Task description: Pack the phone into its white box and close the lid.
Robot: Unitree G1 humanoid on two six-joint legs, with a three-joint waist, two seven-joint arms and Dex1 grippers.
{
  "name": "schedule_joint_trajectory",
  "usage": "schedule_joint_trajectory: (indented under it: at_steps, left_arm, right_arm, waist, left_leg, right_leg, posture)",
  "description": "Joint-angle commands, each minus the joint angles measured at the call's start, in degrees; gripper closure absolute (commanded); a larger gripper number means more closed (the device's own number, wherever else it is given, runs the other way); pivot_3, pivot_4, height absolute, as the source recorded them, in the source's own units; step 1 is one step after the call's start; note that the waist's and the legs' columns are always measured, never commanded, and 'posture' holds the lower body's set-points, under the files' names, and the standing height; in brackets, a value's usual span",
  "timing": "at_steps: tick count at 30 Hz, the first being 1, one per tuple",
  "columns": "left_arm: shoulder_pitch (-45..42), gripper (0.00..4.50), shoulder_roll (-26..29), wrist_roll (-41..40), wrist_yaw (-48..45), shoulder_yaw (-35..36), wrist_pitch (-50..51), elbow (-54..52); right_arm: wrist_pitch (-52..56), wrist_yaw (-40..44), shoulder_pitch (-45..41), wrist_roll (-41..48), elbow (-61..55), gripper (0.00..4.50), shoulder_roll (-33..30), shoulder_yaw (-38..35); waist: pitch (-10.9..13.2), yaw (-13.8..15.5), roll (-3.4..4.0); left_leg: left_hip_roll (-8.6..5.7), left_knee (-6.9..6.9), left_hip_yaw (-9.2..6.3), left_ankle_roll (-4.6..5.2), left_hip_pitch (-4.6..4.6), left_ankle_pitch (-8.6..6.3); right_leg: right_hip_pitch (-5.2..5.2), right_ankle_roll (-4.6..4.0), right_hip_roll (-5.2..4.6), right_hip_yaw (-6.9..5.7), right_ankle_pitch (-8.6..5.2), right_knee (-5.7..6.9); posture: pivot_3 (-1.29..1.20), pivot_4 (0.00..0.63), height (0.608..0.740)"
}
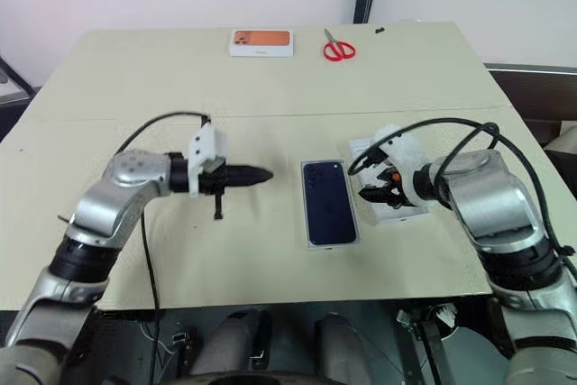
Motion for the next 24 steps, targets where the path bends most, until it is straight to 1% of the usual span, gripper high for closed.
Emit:
schedule_joint_trajectory:
  at_steps: [1, 6, 7, 9, 10, 11, 13, 15, 19, 22, 23, 24]
  left_arm:
    - [1.0, 4.47, 2.4, -2.7, -3.3, 1.4, -1.0, -4.3]
    - [2.5, 4.47, 3.6, -2.3, -3.5, 0.5, -1.0, -5.6]
    - [2.7, 4.47, 3.6, -2.3, -3.2, 0.5, -1.0, -5.8]
    - [2.9, 4.47, 3.4, -2.2, -2.8, 0.6, -0.9, -6.0]
    - [3.0, 4.47, 3.3, -2.3, -2.5, 0.7, -0.9, -6.1]
    - [3.0, 4.47, 3.2, -2.3, -2.3, 0.7, -0.8, -6.1]
    - [3.2, 4.47, 3.2, -2.6, -2.1, 0.8, -0.7, -6.3]
    - [3.4, 4.47, 2.9, -2.8, -1.4, 1.1, -0.6, -6.3]
    - [3.9, 4.47, 2.9, -3.2, 0.3, 2.4, -0.4, -5.8]
    - [4.4, 4.47, 2.8, -3.1, 2.3, 4.9, -1.3, -4.2]
    - [4.4, 4.47, 2.7, -2.7, 3.6, 6.2, -2.0, -2.9]
    - [4.4, 4.47, 2.7, -2.6, 4.6, 7.4, -2.3, -1.8]
  right_arm:
    - [1.8, -4.4, -0.6, 3.1, 1.0, 1.59, 1.1, -2.0]
    - [1.8, -11.0, 0.1, 6.5, 2.7, 1.59, 3.0, -2.5]
    - [1.8, -12.1, 0.3, 7.4, 3.2, 1.82, 3.4, -3.1]
    - [1.8, -14.7, 0.6, 8.9, 3.8, 2.42, 3.8, -3.8]
    - [1.8, -15.9, 0.6, 10.1, 4.2, 2.95, 4.1, -4.3]
    - [1.8, -17.0, 0.6, 11.2, 4.5, 3.38, 4.2, -4.7]
    - [1.8, -19.2, 0.5, 13.8, 4.9, 4.48, 4.4, -5.4]
    - [1.8, -21.7, -0.2, 16.7, 5.5, 4.48, 4.6, -6.9]
    - [1.8, -26.2, -4.5, 21.8, 7.6, 4.48, 5.7, -12.1]
    - [1.8, -28.1, -9.4, 28.7, 11.1, 4.48, 8.9, -20.7]
    - [1.8, -29.5, -11.0, 37.0, 14.2, 4.48, 10.7, -25.0]
    - [1.8, -31.2, -11.5, 46.4, 15.8, 4.48, 11.9, -27.2]
  waist:
    - [0.0, 0.3, 0.0]
    - [0.0, 0.1, 0.01]
    - [0.0, 0.0, 0.01]
    - [0.0, -0.1, 0.01]
    - [0.0, -0.1, 0.01]
    - [0.0, -0.2, 0.01]
    - [0.0, -0.3, 0.01]
    - [0.0, -0.4, 0.01]
    - [0.0, -1.1, 0.01]
    - [0.0, -1.4, 0.02]
    - [0.0, -1.5, 0.02]
    - [0.0, -1.5, 0.02]
  left_leg:
    - [0.0, 0.01, 0.01, 0.13, 0.0, -0.07]
    - [-0.01, 0.02, 0.03, 0.26, 0.0, -0.15]
    - [-0.01, 0.02, 0.03, 0.26, 0.01, -0.15]
    - [-0.01, 0.02, 0.03, 0.26, 0.0, -0.15]
    - [-0.01, 0.02, 0.04, 0.26, 0.0, -0.15]
    - [-0.01, 0.02, 0.04, 0.26, 0.0, -0.15]
    - [0.0, 0.02, 0.03, 0.26, 0.01, -0.15]
    - [0.0, 0.02, 0.03, 0.26, 0.0, -0.15]
    - [0.0, 0.01, 0.03, 0.26, 0.0, -0.15]
    - [0.01, -0.05, 0.04, 0.26, 0.02, -0.15]
    - [0.01, -0.07, 0.04, 0.26, 0.01, -0.15]
    - [0.03, -0.07, 0.04, 0.26, 0.03, -0.15]
  right_leg:
    - [0.01, 0.0, -0.02, 0.0, 0.0, -0.01]
    - [0.02, 0.0, -0.02, 0.0, 0.0, -0.01]
    - [0.02, 0.0, -0.02, 0.0, 0.0, 0.0]
    - [0.01, 0.0, -0.02, 0.0, 0.0, 0.02]
    - [0.01, 0.0, -0.02, 0.0, 0.0, 0.02]
    - [0.01, 0.0, -0.01, 0.0, 0.0, 0.02]
    - [0.01, 0.0, 0.0, 0.0, 0.0, 0.03]
    - [0.01, 0.0, 0.0, -0.01, 0.0, 0.03]
    - [0.0, 0.0, 0.0, -0.01, 0.0, 0.05]
    - [-0.04, 0.0, 0.02, 0.0, 0.0, 0.08]
    - [-0.05, 0.0, 0.04, 0.0, 0.0, 0.08]
    - [-0.04, 0.0, 0.05, -0.01, 0.0, 0.1]
  posture:
    - [0.0, 0.15, 0.74]
    - [0.0, 0.15, 0.74]
    - [0.0, 0.15, 0.74]
    - [0.0, 0.15, 0.74]
    - [0.0, 0.15, 0.74]
    - [0.0, 0.15, 0.74]
    - [0.0, 0.15, 0.74]
    - [0.0, 0.15, 0.74]
    - [0.0, 0.15, 0.74]
    - [0.0, 0.15, 0.74]
    - [0.0, 0.15, 0.74]
    - [0.0, 0.15, 0.74]
